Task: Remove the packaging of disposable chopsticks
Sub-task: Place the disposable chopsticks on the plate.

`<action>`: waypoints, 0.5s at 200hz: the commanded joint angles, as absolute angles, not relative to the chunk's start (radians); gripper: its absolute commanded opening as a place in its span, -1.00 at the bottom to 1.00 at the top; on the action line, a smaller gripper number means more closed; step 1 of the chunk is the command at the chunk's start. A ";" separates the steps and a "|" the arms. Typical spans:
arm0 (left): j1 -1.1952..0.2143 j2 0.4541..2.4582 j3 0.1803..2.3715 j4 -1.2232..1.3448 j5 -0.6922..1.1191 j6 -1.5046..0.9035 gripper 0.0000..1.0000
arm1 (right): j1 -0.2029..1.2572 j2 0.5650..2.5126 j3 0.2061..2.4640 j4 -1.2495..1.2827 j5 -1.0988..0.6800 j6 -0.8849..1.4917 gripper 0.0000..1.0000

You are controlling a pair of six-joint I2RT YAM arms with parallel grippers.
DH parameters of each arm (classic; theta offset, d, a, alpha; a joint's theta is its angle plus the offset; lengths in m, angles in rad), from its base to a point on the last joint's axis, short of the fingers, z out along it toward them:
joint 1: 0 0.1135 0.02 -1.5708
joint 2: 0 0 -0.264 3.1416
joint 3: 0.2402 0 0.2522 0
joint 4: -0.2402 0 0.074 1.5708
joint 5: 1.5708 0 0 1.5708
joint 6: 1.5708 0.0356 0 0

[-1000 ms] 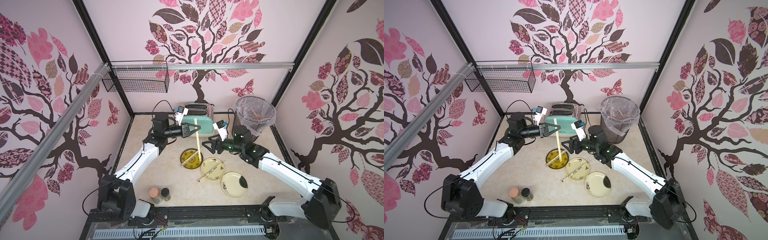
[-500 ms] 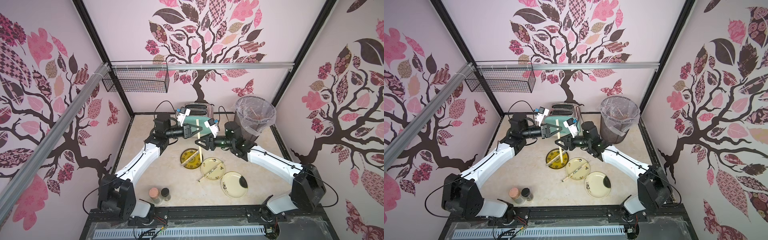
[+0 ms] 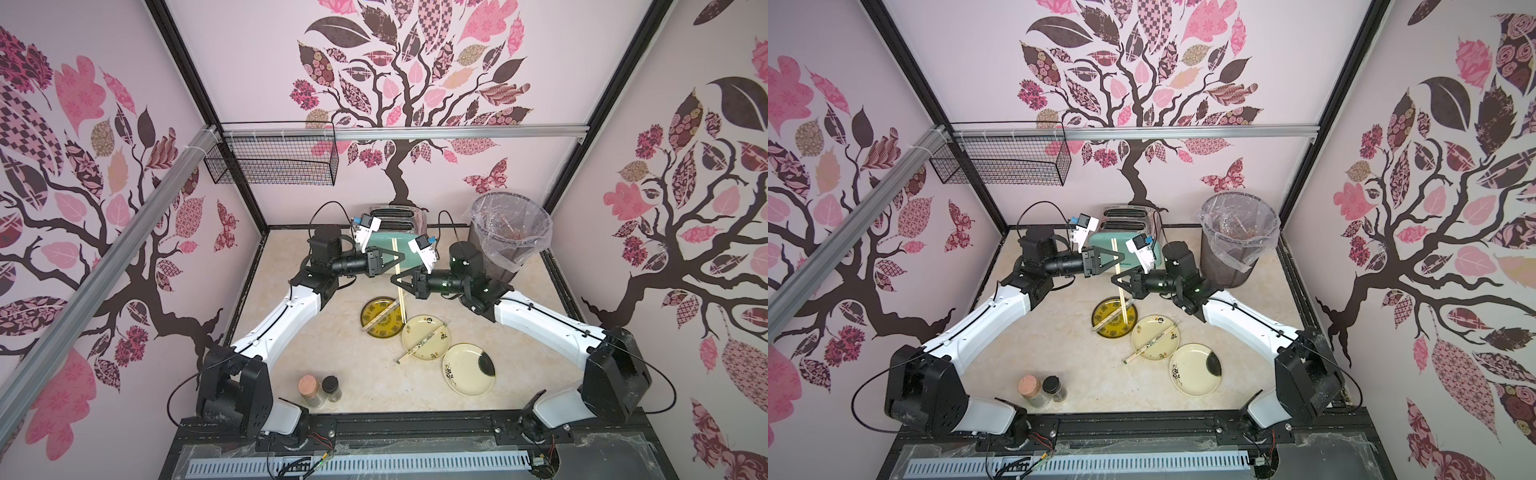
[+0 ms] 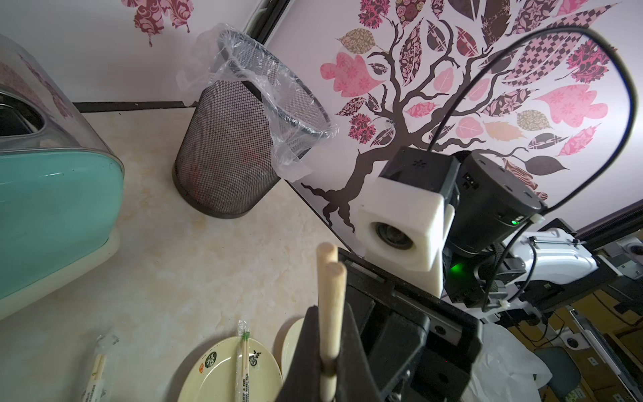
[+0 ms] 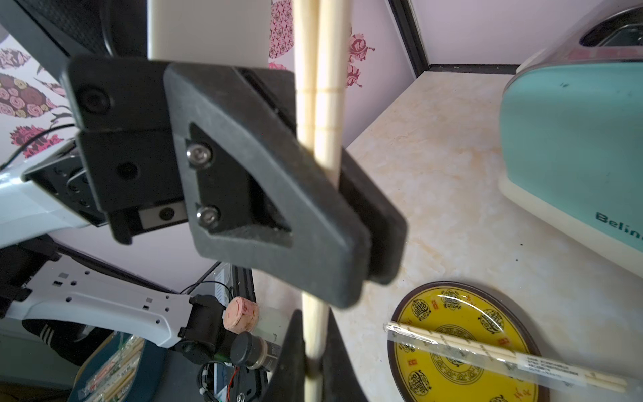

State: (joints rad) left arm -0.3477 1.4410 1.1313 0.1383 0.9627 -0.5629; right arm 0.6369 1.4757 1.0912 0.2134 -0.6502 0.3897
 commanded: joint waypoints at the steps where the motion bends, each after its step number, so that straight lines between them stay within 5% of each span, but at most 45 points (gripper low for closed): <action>1: -0.348 1.446 1.145 0.130 0.965 -0.574 -0.88 | 0.639 1.452 1.099 0.198 -0.591 0.366 -1.00; 44: -0.346 1.425 1.150 0.077 0.930 -0.526 -0.28 | 0.636 1.398 1.049 0.086 -0.505 0.381 -1.00; 100: -0.334 1.418 1.157 0.061 0.926 -0.517 -0.15 | 0.601 1.230 0.920 -0.256 -0.325 0.494 -1.00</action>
